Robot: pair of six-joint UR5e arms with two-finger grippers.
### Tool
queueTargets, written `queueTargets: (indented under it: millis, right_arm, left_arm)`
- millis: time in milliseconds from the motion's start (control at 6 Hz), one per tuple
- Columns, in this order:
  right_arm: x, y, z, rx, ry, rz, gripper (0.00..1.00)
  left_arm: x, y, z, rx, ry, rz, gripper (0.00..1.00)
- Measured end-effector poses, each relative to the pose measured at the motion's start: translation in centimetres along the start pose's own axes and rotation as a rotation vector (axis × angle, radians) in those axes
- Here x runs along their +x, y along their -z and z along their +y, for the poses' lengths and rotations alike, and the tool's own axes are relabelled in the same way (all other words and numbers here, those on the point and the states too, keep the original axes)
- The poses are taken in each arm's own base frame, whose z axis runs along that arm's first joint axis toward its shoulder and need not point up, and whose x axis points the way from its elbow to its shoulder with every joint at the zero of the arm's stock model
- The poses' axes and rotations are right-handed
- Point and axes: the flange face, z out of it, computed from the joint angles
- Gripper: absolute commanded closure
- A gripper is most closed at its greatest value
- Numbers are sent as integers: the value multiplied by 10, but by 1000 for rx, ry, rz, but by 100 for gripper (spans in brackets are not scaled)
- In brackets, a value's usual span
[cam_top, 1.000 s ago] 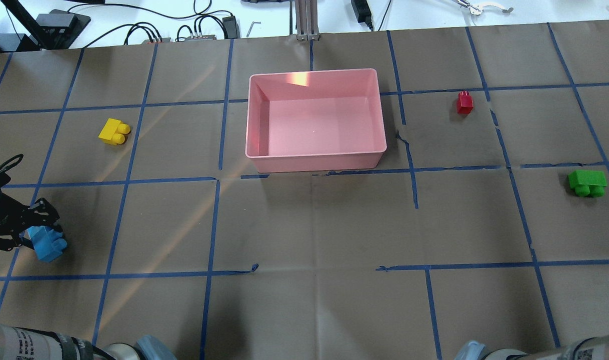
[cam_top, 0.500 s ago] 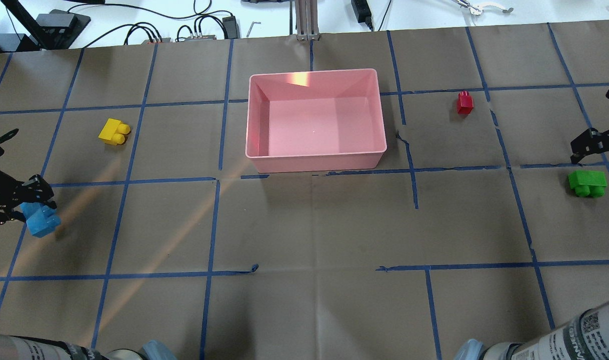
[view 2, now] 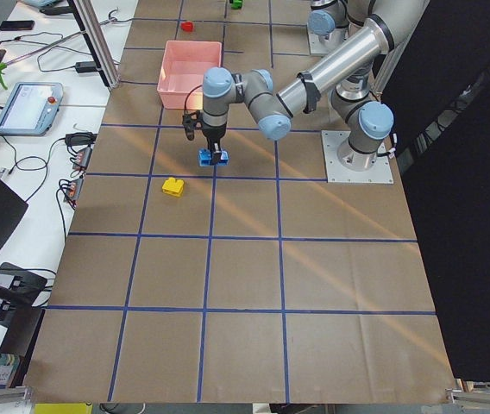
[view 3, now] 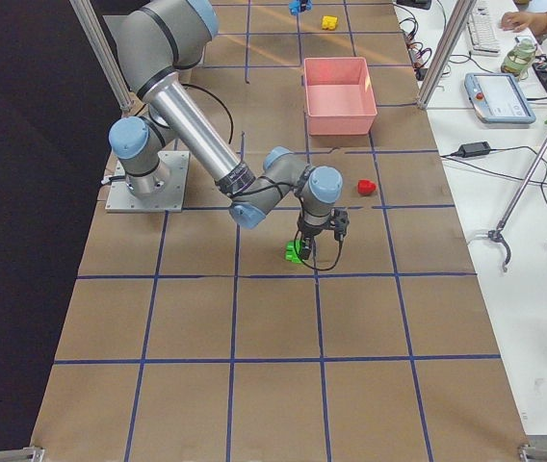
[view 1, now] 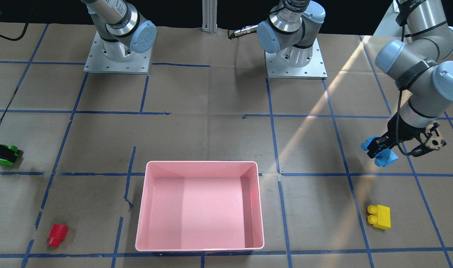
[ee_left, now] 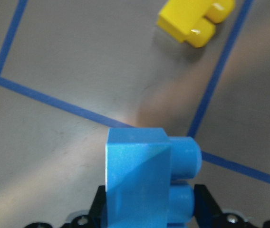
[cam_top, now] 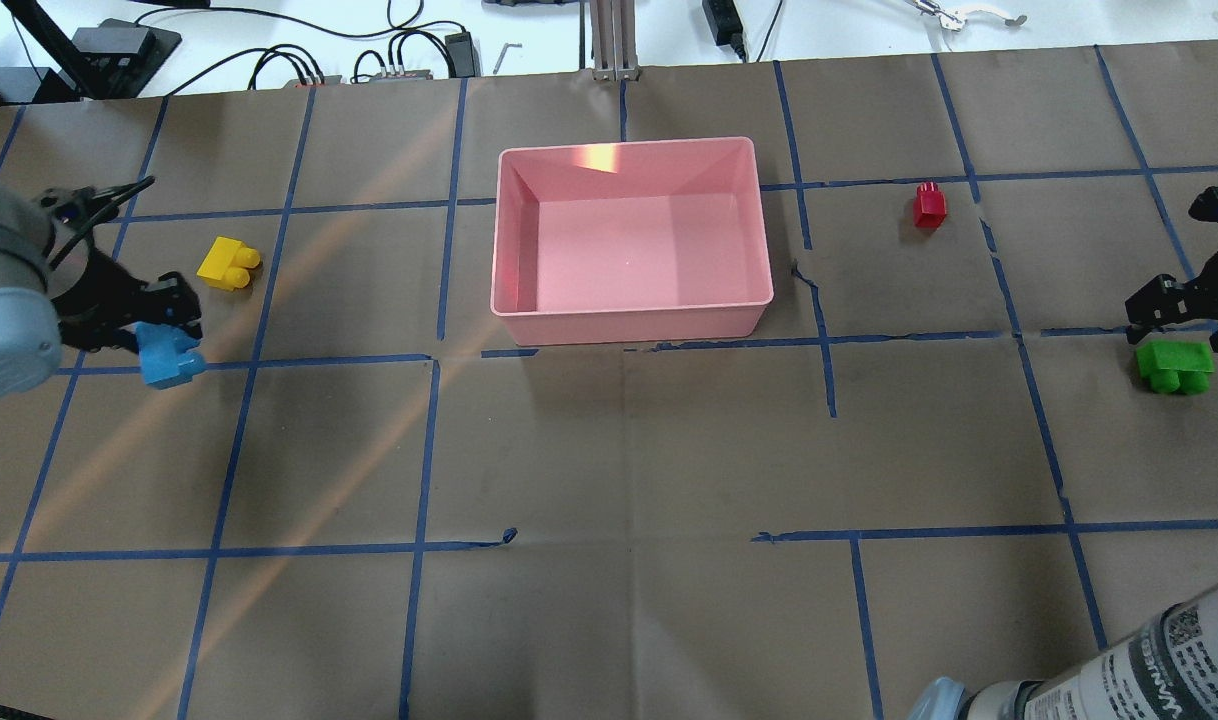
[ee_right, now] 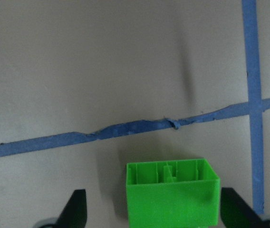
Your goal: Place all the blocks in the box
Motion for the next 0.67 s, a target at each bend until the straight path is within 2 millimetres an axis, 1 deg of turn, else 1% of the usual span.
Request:
queueTargets:
  millis: [167,333,500,667]
  right_arm:
    - [1,-1,0,-2,15,3,1]
    - [2,-2,1,-4,19,4,1]
    - [4,-6,1,-10,18,2,1]
    - [7,-12,1,-22,14,1,1]
  left_arm:
    - [73,13,-28,46,-129,38,71]
    - [147,23,-50,69,-243,68,71]
    - [211,25,-60,63,-326,91,71]
    - [255,13,-60,40,-374,103,71]
